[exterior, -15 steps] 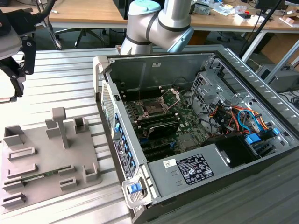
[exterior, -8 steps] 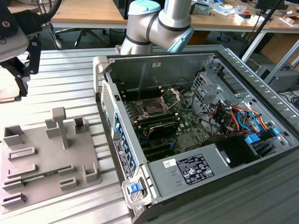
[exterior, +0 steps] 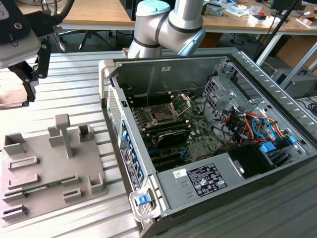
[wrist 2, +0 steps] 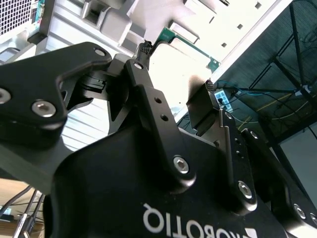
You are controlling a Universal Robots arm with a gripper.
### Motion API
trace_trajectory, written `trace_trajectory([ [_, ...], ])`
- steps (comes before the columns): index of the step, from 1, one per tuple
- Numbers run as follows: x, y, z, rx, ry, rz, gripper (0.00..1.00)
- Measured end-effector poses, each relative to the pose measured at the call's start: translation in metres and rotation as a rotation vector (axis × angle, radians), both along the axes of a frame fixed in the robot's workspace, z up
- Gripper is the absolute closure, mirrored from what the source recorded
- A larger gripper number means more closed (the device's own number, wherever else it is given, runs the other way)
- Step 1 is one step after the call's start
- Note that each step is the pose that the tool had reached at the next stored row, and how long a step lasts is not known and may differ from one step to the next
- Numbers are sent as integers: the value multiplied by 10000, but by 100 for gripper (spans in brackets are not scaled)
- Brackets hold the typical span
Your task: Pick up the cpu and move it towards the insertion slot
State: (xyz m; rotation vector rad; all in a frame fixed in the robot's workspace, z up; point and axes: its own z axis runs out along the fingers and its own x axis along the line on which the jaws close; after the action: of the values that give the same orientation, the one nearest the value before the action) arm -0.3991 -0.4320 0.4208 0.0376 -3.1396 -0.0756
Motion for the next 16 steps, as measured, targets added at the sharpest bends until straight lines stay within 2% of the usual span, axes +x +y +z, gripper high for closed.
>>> trace_trajectory([
  [16,170,0,0,1,0,0,45],
])
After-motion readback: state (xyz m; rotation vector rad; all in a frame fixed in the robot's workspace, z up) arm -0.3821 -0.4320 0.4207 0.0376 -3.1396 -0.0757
